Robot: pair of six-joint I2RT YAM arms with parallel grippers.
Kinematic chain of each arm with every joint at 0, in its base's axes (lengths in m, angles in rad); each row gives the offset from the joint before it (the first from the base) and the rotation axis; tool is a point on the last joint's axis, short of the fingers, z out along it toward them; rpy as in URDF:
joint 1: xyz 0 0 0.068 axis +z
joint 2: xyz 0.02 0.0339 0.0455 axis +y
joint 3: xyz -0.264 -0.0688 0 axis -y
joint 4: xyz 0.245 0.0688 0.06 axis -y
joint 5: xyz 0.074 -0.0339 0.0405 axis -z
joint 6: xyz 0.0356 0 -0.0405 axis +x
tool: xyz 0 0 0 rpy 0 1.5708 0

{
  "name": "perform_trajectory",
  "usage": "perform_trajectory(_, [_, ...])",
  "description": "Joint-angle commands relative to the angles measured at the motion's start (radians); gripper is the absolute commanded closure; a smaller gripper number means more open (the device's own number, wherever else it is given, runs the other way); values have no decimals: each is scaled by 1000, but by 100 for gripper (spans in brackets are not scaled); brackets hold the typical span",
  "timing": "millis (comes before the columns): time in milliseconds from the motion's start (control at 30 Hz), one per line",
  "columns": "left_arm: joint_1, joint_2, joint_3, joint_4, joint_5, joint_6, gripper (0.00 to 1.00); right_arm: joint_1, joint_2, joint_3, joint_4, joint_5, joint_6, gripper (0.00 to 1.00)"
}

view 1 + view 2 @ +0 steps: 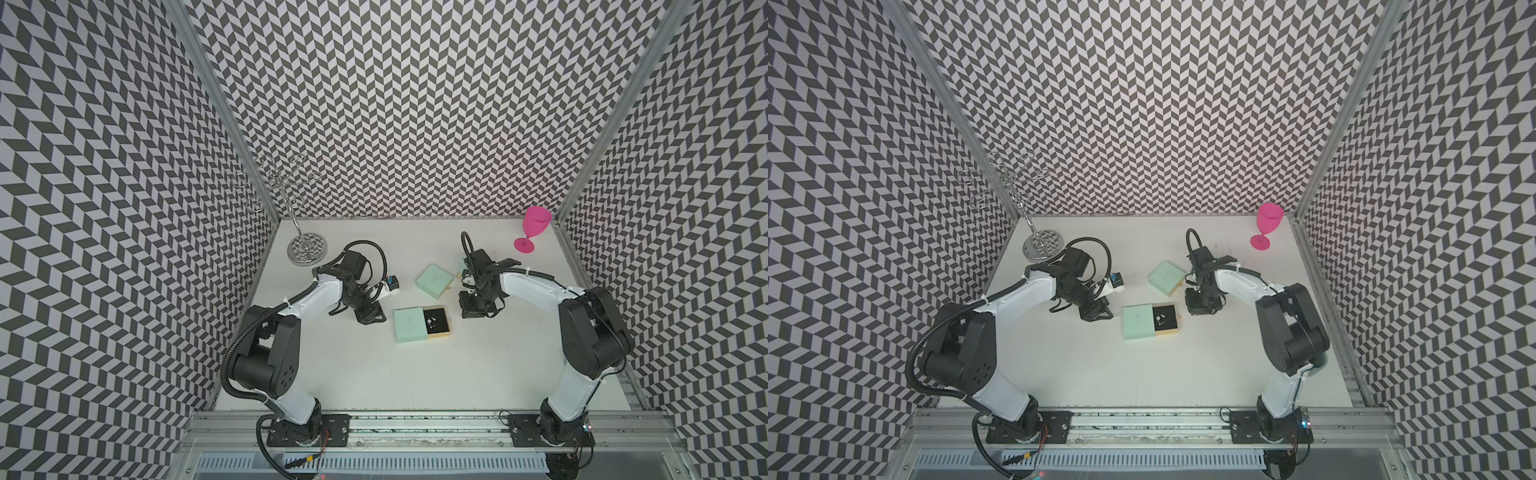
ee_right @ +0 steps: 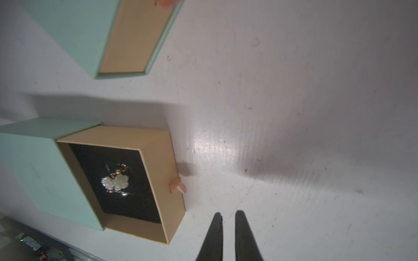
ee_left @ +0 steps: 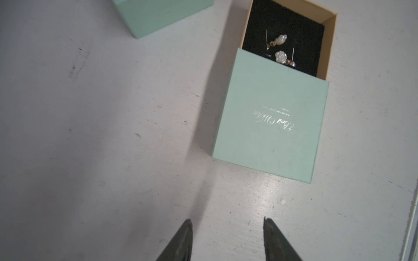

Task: Place the earrings into the drawer-style jewelry box
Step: Close the drawer of the jewelry box.

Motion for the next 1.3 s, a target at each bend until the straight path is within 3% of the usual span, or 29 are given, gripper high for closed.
perform_trajectory(0, [-15,-24,-23,-45,10,40,38,4,14,-36,100,-60,1,87])
perform_trajectory(67, [-22,-17,-26,-59,23,52,32,4,20,-58,129,-75,4,87])
perform_trajectory(200, [-32,-5,-21,-58,23,52,31,5,26,-87,160,-111,10,86])
perform_trajectory(500, [-38,-16,-79,93,-48,10,40,5,2,-113,179,-130,25,86])
perform_trajectory(867, [-49,84,-21,141,-51,-10,56,5,11,-100,178,-164,28,87])
perform_trajectory(1267, [-89,117,-11,156,-38,-14,57,25,24,-61,165,-192,31,87])
